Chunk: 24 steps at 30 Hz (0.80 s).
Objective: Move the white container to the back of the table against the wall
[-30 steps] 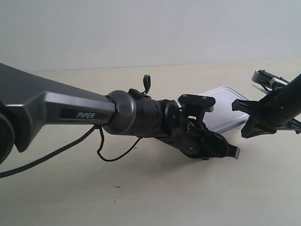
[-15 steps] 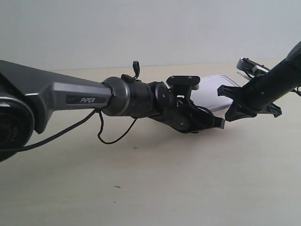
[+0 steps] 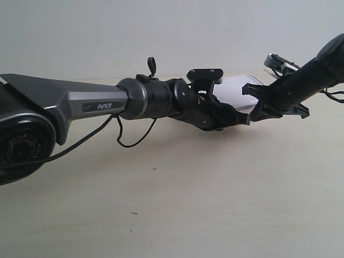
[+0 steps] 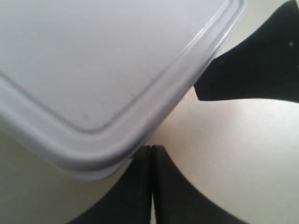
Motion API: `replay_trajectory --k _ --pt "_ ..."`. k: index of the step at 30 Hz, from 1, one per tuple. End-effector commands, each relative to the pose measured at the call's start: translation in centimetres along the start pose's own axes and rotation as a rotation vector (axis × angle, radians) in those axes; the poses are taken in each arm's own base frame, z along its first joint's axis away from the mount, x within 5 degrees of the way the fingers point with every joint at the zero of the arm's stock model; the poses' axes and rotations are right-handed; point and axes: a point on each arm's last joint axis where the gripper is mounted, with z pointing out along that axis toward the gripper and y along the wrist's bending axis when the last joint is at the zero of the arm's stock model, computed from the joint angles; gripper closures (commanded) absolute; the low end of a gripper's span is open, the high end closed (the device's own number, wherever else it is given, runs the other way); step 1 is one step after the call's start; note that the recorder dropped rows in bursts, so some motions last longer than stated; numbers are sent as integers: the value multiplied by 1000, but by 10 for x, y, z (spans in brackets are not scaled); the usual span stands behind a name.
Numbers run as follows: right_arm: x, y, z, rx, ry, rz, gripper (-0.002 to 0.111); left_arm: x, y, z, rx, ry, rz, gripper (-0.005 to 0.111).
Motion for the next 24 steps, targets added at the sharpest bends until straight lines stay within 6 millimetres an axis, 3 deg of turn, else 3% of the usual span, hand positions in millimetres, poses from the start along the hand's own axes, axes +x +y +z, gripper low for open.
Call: replay_trajectory --k 1,9,18,24 --pt "-12 3 3 -19 -20 -16 108 -9 13 4 -13 -24 1 107" --pt "-28 11 12 -80 -23 -15 108 -20 28 6 -29 -66 -14 107" --pt "-34 43 35 -96 -45 -82 108 -32 42 7 -38 -101 -26 107" --pt "-45 44 42 -84 -88 -58 108 -34 52 5 -48 -94 -36 107"
